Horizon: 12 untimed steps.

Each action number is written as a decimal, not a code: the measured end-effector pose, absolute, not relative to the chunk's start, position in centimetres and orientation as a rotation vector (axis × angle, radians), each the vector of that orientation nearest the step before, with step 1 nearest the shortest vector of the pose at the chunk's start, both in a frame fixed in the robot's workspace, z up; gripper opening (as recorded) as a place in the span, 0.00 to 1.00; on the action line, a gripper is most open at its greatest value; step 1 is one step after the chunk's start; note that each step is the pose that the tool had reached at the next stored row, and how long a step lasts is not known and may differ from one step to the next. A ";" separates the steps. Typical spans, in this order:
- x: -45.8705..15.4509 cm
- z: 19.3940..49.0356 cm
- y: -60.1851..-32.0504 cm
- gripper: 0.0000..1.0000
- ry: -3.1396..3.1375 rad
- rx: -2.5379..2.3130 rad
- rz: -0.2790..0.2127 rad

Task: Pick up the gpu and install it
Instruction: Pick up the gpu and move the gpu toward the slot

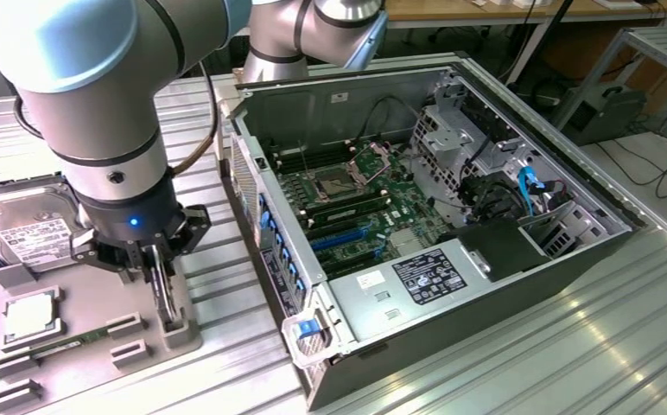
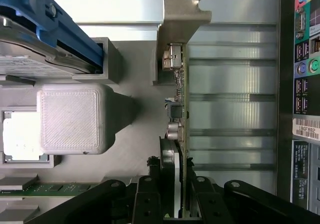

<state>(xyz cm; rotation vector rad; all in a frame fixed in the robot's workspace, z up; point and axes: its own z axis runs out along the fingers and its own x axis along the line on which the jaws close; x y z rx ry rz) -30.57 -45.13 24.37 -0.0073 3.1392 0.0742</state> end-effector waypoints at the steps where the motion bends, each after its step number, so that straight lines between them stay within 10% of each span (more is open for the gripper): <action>1: -30.6 24.5 -45.1 0.28 3.139 -0.007 0.074; 12: -30.6 25.5 -45.1 0.28 3.139 -0.008 0.076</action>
